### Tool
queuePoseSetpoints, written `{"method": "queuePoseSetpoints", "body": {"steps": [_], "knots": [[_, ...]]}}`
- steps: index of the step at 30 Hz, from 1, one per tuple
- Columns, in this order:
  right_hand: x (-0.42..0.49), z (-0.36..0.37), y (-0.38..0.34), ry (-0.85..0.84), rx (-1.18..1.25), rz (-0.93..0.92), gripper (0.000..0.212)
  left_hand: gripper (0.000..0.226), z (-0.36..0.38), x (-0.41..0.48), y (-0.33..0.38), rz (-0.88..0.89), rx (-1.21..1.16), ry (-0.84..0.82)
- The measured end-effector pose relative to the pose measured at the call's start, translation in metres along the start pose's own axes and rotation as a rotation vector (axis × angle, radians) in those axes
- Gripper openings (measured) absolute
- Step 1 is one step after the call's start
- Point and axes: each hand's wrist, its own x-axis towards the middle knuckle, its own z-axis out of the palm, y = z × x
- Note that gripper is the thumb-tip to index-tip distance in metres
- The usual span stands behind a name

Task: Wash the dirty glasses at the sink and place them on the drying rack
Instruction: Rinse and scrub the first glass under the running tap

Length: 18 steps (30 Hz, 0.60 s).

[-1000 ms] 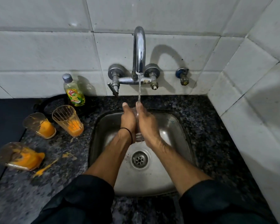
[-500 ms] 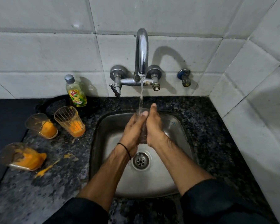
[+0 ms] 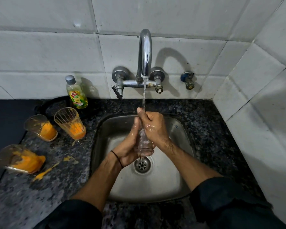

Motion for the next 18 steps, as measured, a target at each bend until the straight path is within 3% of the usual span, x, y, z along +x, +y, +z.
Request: {"method": "queuePoseSetpoints", "body": {"steps": [3, 5, 9, 13, 15, 18], "knots": [[-0.003, -0.005, 0.000, -0.208, 0.014, 0.067, 0.059, 0.030, -0.013, -0.007, -0.007, -0.013, -0.002, -0.076], [-0.002, -0.012, -0.004, -0.333, -0.081, 0.108, 0.065, 0.018, -0.015, -0.006, -0.012, 0.074, 0.089, -0.063], [0.002, -0.014, -0.021, -0.523, -0.448, 0.145, 0.072, 0.029, -0.005, 0.007, -0.016, 0.328, 0.567, 0.249], [0.002, -0.017, -0.028, -0.705, -0.501, 0.147, 0.039, 0.048, -0.014, 0.021, -0.020, 0.550, 0.861, 0.406], [0.000, -0.030, -0.031, -0.857, -0.459, 0.061, 0.032, 0.050, -0.021, 0.019, -0.012, 0.612, 0.957, 0.348], [0.000, -0.043, -0.032, -1.061, -0.653, -0.062, 0.029, 0.054, -0.029, 0.019, 0.005, 0.466, 0.903, 0.063]]}}
